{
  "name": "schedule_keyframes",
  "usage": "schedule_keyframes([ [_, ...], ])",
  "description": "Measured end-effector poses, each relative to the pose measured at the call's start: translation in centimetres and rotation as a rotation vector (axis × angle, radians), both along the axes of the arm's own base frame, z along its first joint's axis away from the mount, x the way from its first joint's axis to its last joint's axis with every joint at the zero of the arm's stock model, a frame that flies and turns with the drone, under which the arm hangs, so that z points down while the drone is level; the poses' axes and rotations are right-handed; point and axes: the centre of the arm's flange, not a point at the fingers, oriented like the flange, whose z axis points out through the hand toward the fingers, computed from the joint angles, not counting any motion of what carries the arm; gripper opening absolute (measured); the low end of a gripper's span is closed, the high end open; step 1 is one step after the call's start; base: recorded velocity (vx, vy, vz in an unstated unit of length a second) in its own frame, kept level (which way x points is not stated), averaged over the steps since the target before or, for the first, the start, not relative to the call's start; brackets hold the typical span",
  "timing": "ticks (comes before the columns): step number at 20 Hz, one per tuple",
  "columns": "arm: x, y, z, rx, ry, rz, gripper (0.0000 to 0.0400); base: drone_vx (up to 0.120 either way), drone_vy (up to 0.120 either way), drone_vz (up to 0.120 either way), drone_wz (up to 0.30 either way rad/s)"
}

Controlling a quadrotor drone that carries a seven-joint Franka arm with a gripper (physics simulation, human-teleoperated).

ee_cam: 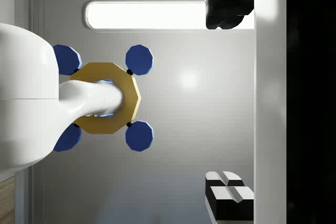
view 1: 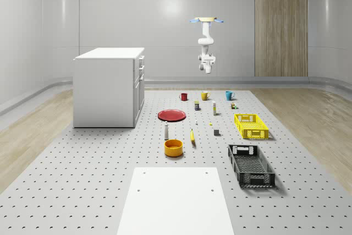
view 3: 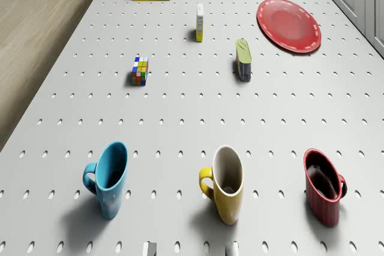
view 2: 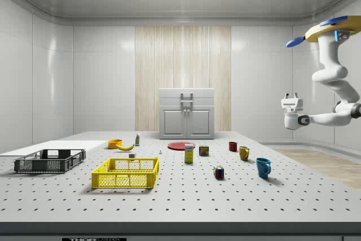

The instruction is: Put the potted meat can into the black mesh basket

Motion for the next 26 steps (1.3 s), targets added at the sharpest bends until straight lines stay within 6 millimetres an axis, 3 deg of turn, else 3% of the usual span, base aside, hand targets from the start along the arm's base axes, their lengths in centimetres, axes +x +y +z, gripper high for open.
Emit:
schedule_keyframes([
  [7,-0.3,0.0,5.0,0.000,-0.006,0.000,0.0400,0.109,0.000,0.000,0.000],
  [12,-0.1,0.0,7.5,0.000,-0.009,0.000,0.0400,0.120,0.000,0.000,0.000],
  [17,-0.1,0.0,8.7,0.000,-0.013,0.000,0.0400,0.120,0.000,0.000,0.000],
  [26,-0.1,0.0,9.3,0.000,-0.020,0.000,0.0400,0.120,-0.120,0.000,0.000],
])
